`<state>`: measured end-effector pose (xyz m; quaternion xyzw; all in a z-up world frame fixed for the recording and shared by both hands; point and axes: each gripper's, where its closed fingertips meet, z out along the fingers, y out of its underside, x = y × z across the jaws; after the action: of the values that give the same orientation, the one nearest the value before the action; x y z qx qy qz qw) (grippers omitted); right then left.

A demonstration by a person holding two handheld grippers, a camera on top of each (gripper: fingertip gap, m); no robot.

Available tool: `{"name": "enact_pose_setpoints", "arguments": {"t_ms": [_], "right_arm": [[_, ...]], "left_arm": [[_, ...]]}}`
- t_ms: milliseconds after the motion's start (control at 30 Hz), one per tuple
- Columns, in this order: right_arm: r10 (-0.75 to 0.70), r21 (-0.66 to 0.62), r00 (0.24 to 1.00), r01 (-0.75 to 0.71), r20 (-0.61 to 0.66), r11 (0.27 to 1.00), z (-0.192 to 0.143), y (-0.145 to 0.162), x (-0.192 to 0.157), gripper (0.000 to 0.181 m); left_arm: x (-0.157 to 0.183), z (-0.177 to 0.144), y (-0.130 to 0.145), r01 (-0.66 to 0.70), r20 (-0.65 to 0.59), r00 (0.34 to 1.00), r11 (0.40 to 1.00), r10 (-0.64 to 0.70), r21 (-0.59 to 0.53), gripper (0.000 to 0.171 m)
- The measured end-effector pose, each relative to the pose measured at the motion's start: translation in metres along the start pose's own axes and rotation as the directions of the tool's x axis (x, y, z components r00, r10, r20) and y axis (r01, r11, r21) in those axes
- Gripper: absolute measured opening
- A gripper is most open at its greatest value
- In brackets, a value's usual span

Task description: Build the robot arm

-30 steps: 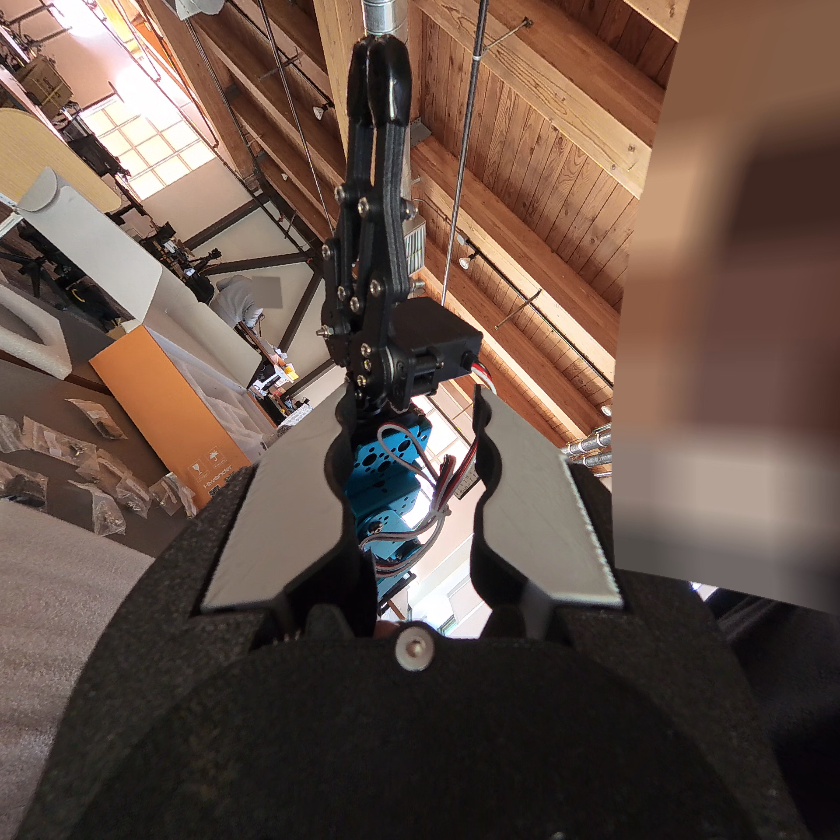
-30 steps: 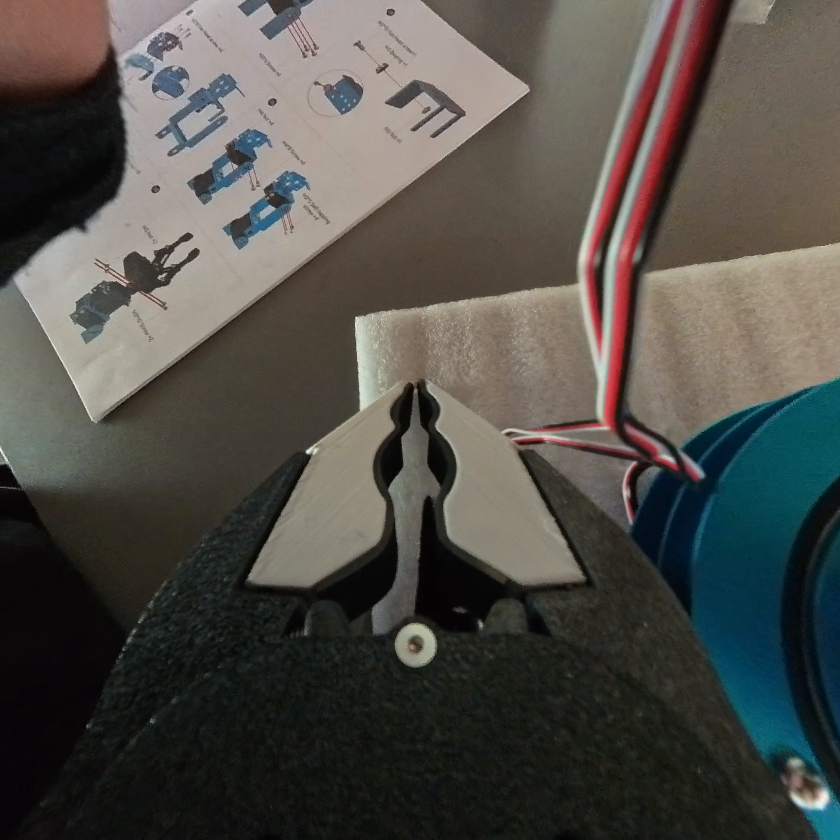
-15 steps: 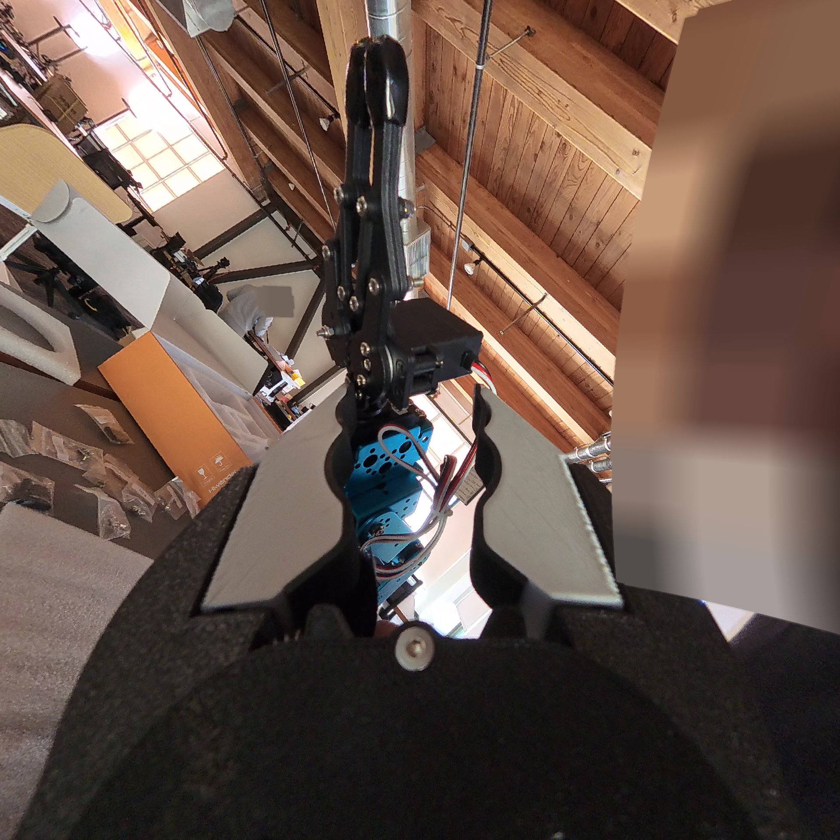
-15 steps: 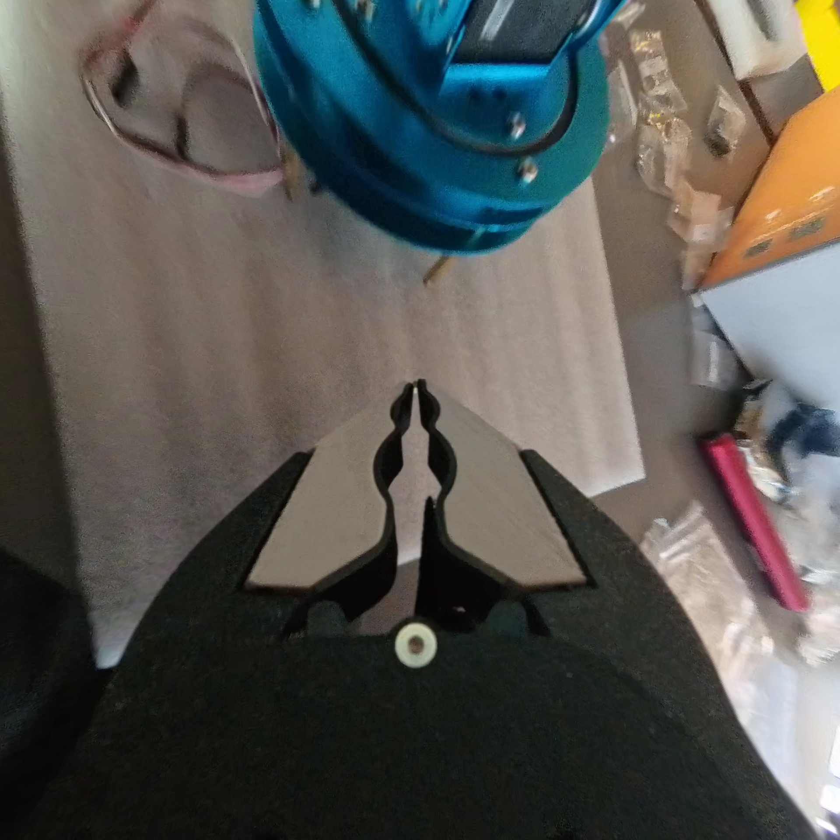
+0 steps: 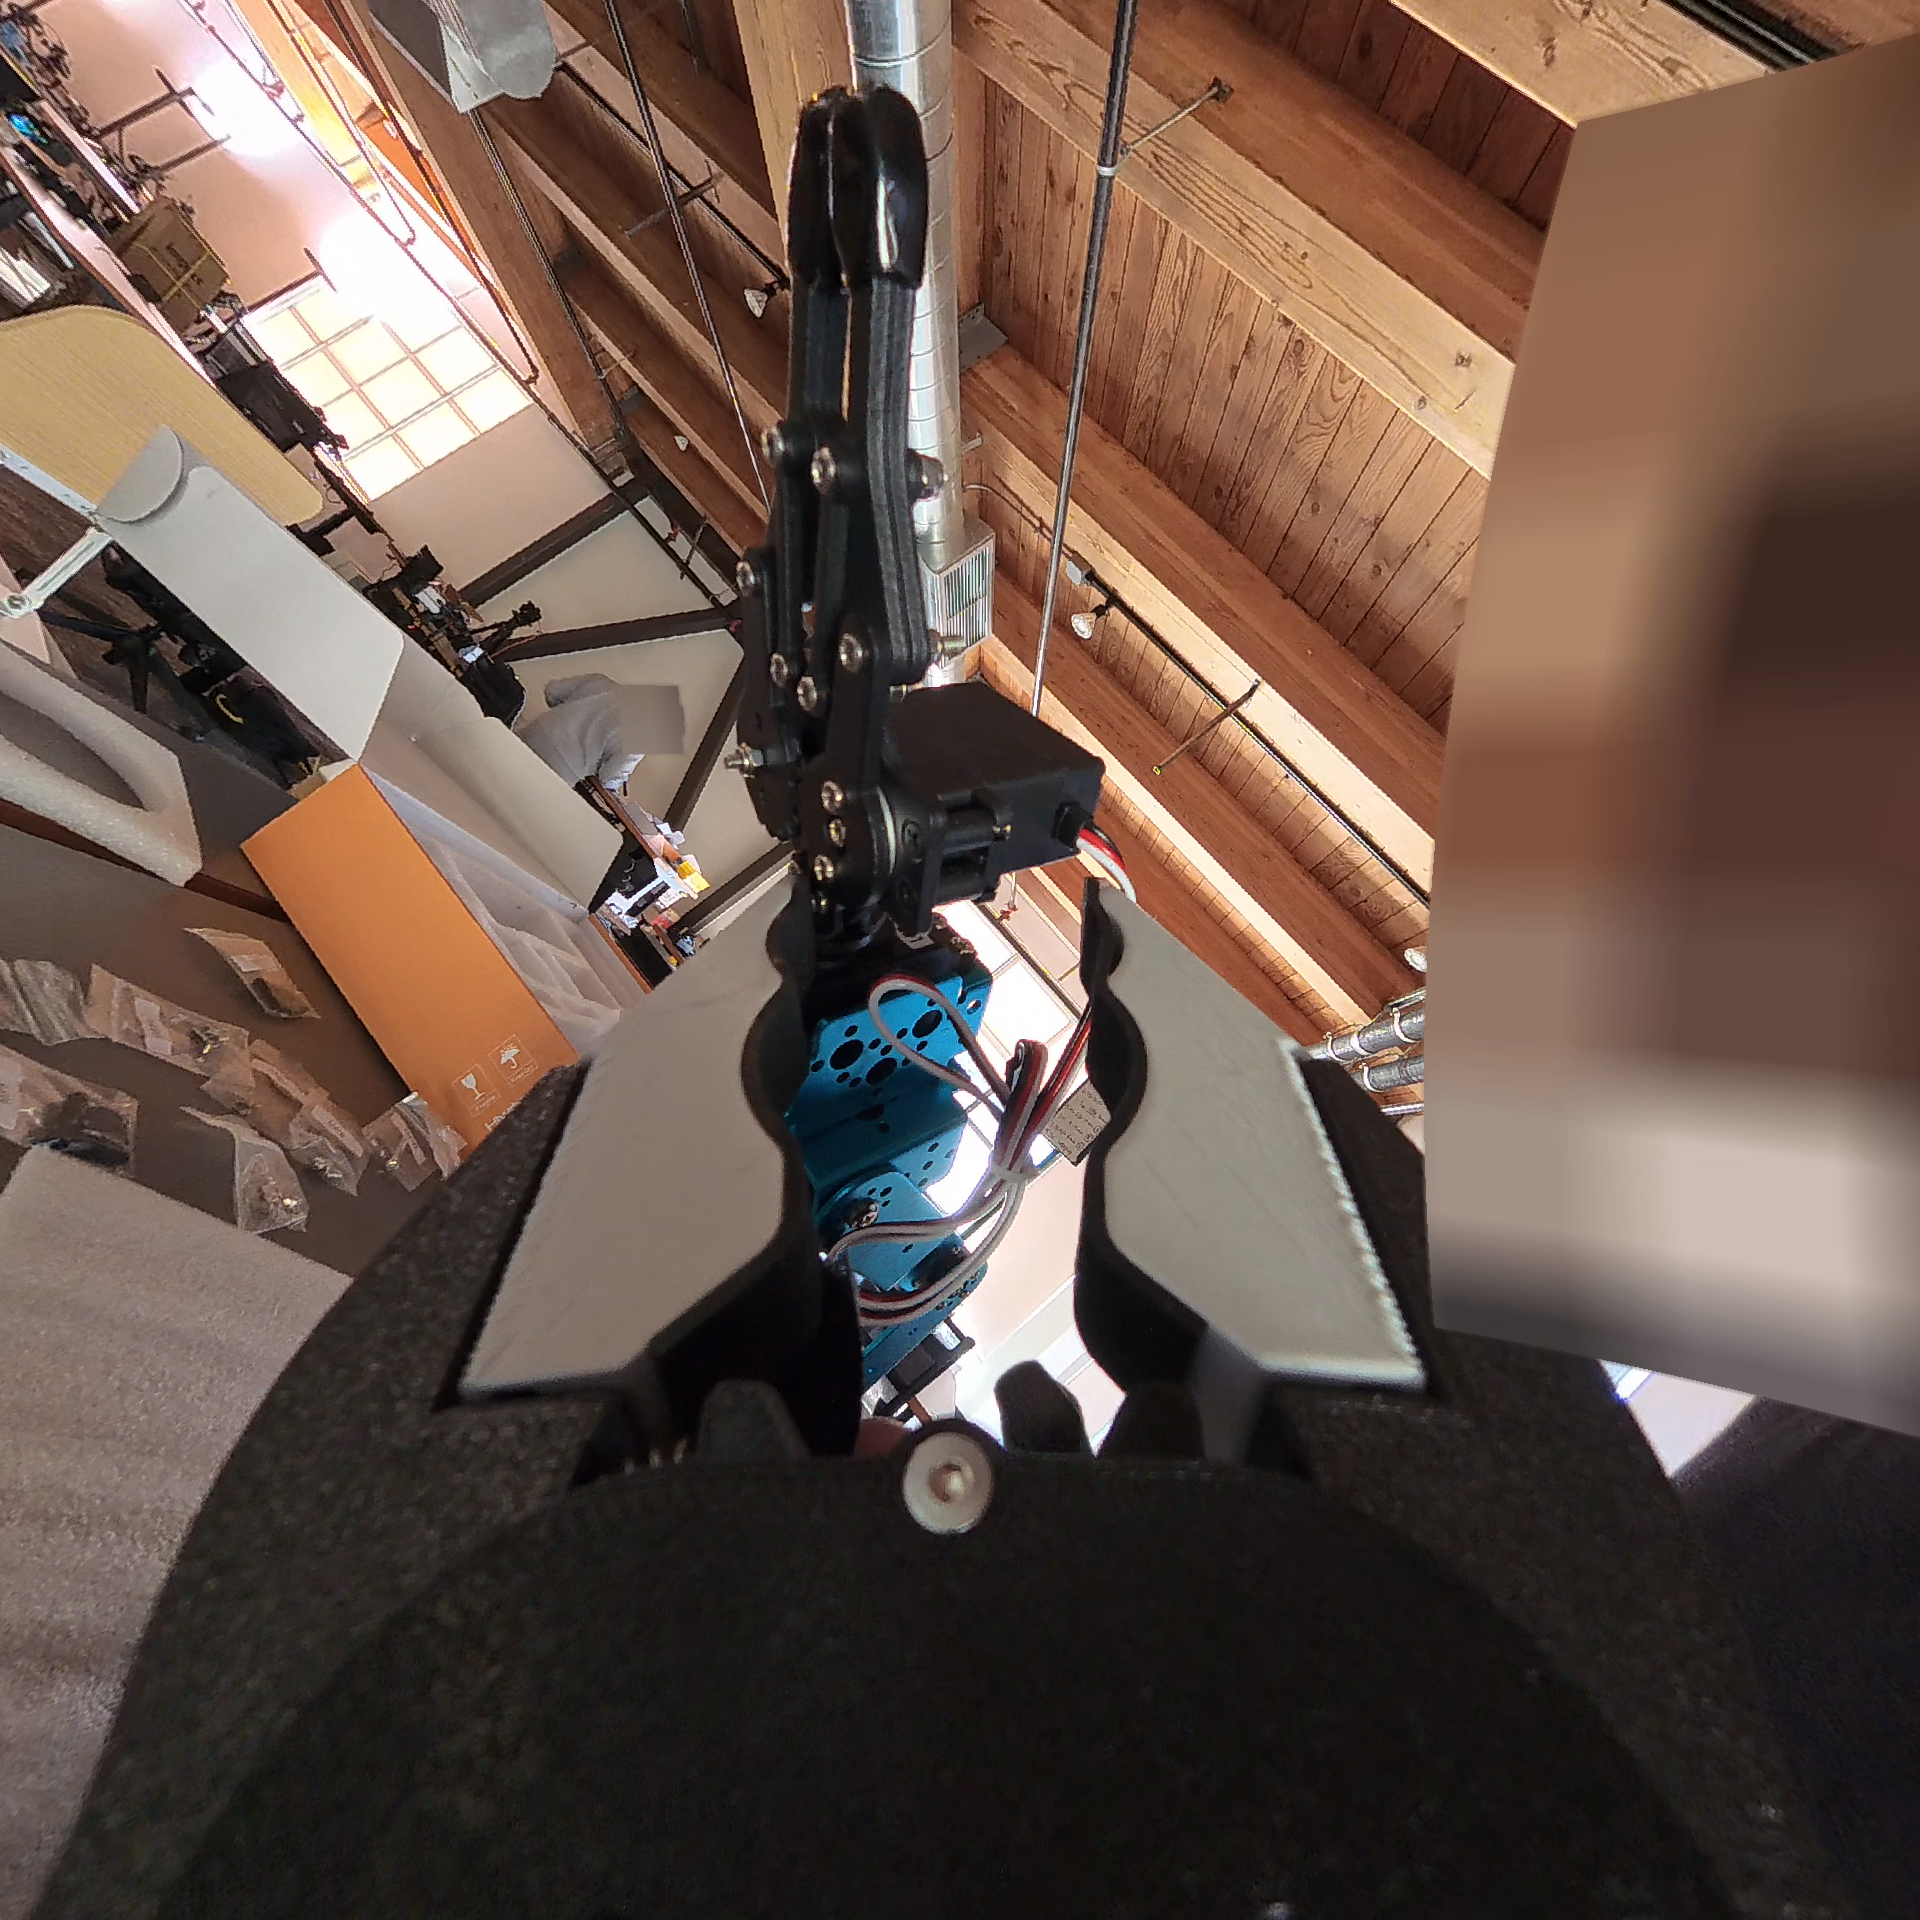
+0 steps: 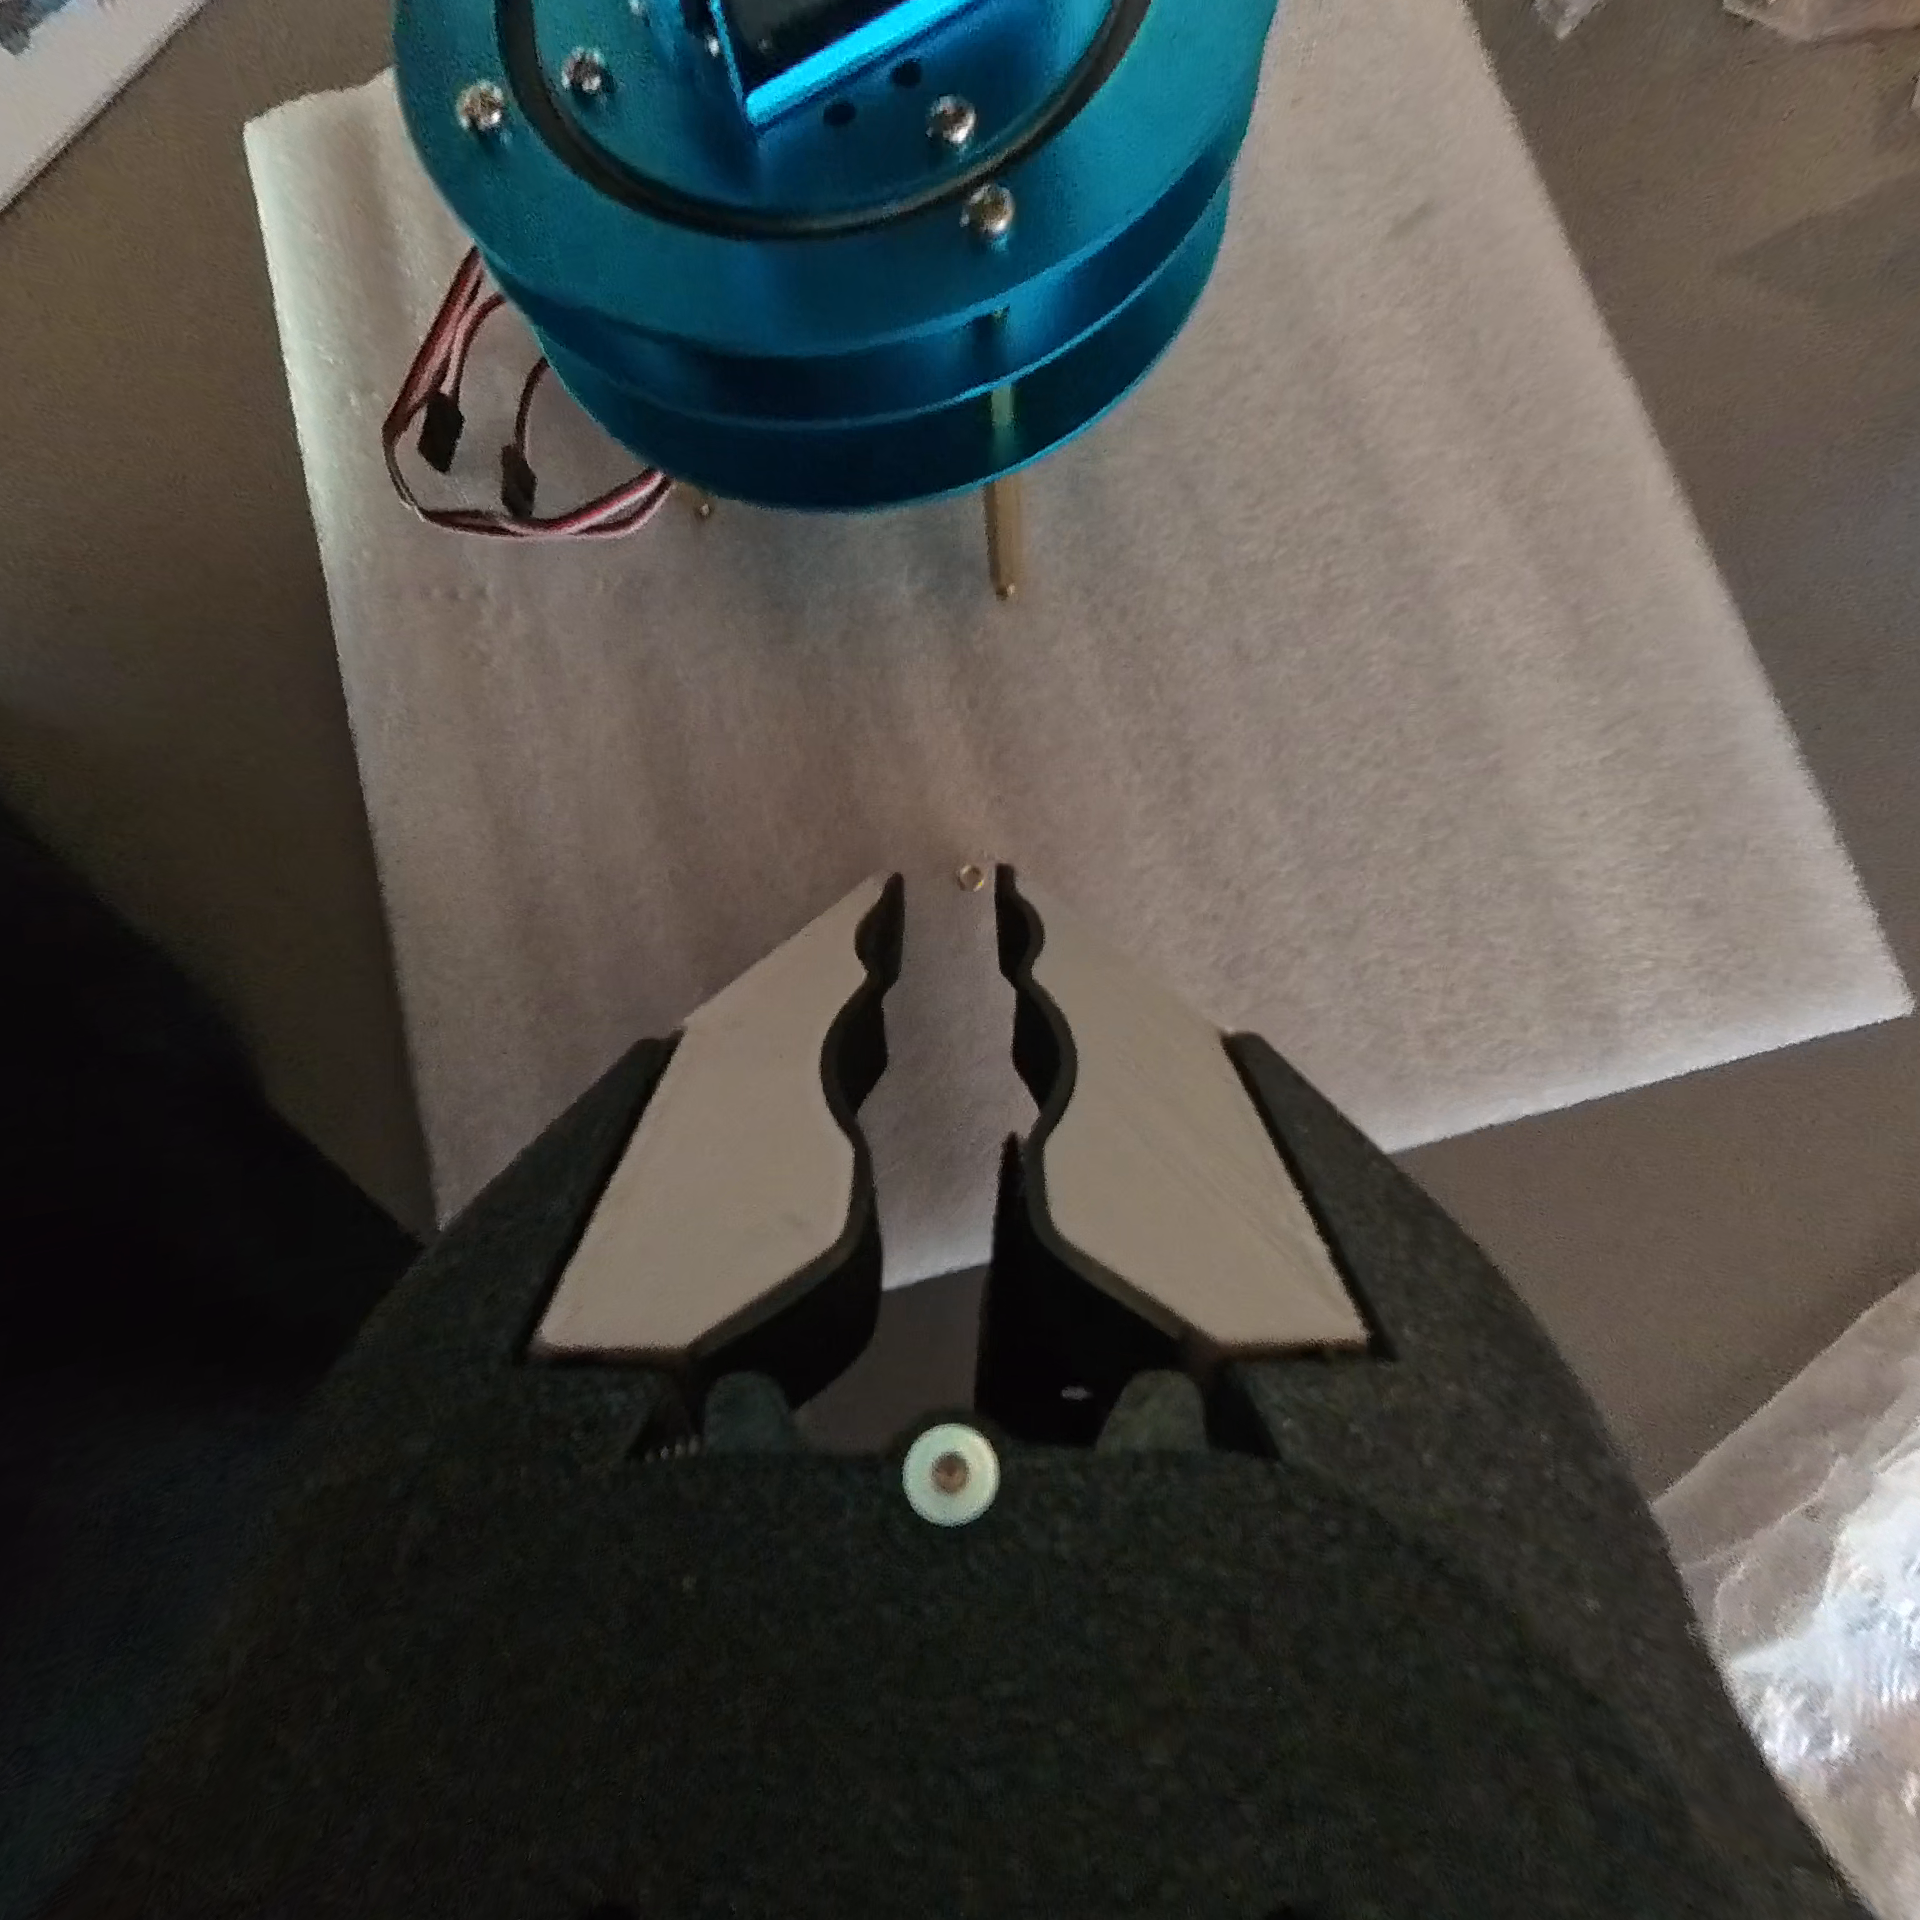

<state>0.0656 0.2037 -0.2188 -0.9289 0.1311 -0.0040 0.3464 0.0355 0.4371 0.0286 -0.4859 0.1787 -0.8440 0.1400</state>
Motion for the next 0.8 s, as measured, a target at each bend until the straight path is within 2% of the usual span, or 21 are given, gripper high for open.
{"name": "enact_pose_setpoints", "arguments": {"t_ms": [300,567,667,800], "right_arm": [[-0.031,-0.068,0.999,0.032,0.013,0.997,0.009,0.004,0.004,0.01],[-0.039,-0.029,0.999,0.039,0.002,0.999,0.0,-0.002,0.008,0.004],[-0.036,0.041,0.999,0.036,-0.004,0.999,-0.019,-0.027,0.01,0.004],[-0.101,0.231,0.995,0.097,0.006,0.968,-0.064,-0.112,0.002,0.004]], "left_arm": [[0.001,-0.001,0.0,0.0,0.002,1.0,1.0,0.0,-0.003,0.05],[0.001,-0.001,0.0,0.002,0.0,1.0,1.0,-0.002,0.0,0.051],[0.0,0.0,0.0,-0.003,-0.003,1.0,1.0,0.003,-0.002,0.051],[0.0,-0.001,0.001,-0.017,-0.015,1.0,1.0,0.017,-0.01,0.05]]}}
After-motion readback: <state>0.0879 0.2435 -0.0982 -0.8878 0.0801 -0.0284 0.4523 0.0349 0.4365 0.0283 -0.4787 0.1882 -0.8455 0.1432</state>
